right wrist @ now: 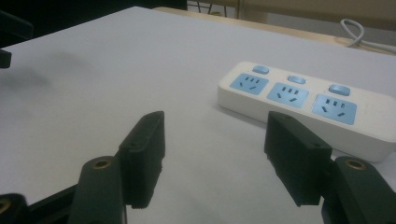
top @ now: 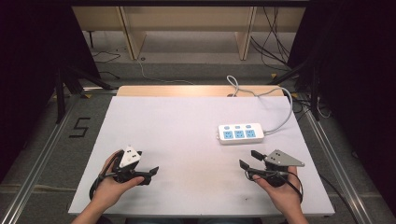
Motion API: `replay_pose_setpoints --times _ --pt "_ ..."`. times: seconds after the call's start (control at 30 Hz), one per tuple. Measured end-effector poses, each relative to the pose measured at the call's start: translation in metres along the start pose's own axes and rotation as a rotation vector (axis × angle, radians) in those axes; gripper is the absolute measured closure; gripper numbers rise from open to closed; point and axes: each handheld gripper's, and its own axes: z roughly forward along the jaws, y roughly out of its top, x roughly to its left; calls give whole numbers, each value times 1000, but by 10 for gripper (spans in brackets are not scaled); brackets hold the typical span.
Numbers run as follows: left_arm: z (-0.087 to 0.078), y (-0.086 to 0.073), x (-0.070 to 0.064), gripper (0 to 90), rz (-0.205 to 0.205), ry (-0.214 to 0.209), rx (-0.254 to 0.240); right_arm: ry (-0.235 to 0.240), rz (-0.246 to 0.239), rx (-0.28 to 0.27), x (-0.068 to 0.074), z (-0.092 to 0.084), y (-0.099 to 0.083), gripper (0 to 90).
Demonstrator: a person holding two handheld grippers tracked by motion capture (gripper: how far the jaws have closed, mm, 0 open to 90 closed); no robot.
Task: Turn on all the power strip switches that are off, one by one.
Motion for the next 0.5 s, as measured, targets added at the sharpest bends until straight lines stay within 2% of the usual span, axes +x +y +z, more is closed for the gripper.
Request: replay_pose_setpoints --times 0.13,0.27,0.3,0.37,0.5 --pt "1 -1 0 156 3 0 8 -4 -6 8 1 -1 1 427" --pt "1 -1 -1 158 1 -3 5 -38 -16 41 1 -1 3 491" --pt "1 -1 -1 158 1 -4 6 -55 -21 58 1 0 3 520" --pt "2 -1 -1 159 -1 -6 9 -79 -34 94 -1 0 4 633" --pt "3 -2 0 160 -5 -4 19 -123 -41 129 -6 -1 9 817"
